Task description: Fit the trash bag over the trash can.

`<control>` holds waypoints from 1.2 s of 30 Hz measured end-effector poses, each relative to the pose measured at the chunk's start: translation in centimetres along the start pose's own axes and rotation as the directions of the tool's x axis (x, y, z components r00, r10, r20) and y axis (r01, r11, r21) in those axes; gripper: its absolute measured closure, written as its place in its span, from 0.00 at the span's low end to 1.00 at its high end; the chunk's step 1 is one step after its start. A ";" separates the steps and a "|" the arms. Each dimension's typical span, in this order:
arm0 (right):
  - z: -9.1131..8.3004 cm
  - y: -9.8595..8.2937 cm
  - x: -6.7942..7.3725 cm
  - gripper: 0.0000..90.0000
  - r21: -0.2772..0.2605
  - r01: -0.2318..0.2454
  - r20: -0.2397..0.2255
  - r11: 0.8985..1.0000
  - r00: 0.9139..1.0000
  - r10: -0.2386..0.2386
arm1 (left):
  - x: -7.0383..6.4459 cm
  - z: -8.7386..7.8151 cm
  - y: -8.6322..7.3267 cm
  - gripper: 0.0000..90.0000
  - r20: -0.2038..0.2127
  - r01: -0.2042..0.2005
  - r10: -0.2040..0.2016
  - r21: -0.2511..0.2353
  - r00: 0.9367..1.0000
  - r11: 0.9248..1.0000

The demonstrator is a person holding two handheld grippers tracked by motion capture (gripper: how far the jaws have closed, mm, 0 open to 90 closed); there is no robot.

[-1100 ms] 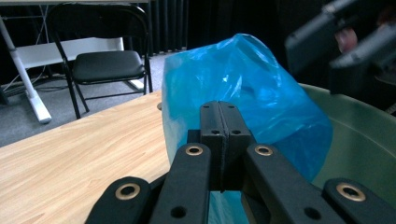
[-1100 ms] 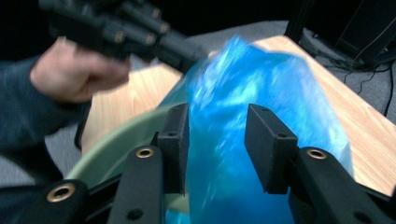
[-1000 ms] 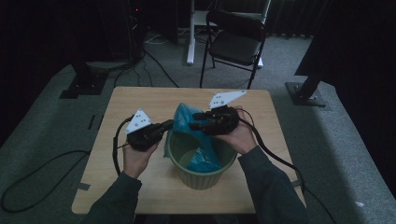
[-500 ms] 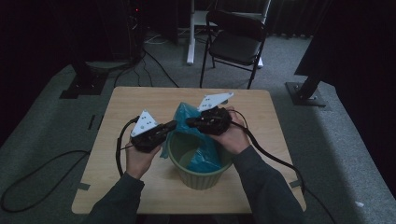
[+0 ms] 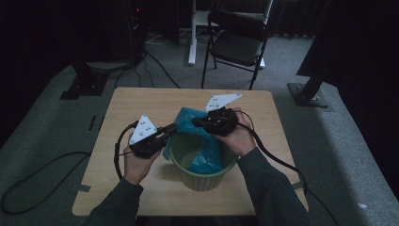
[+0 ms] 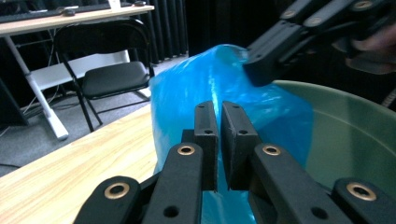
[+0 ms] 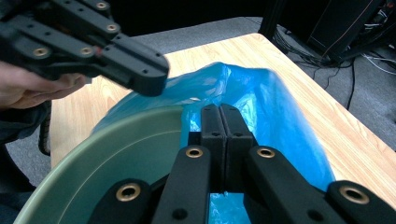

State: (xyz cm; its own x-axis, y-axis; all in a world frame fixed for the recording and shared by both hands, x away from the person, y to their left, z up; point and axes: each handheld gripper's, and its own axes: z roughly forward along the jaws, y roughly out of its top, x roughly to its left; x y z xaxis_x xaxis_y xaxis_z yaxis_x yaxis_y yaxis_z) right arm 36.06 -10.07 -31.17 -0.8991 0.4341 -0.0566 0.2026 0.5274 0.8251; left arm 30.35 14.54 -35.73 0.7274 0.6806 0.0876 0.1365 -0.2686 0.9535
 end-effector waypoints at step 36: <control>-0.2 -0.2 0.4 1.00 0.010 0.017 -0.023 1.000 1.000 -0.017 | 0.3 1.7 -0.1 0.86 0.058 0.020 -0.026 0.103 0.998 0.994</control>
State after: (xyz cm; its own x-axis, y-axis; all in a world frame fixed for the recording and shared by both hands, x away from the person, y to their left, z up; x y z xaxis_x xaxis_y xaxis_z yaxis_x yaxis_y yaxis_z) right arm 35.61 -10.20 -31.25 -0.9110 0.4084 -0.0576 0.1911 0.5416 0.8186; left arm 31.69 13.65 -36.29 0.7613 0.6468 0.0460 0.2196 -0.3240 0.9202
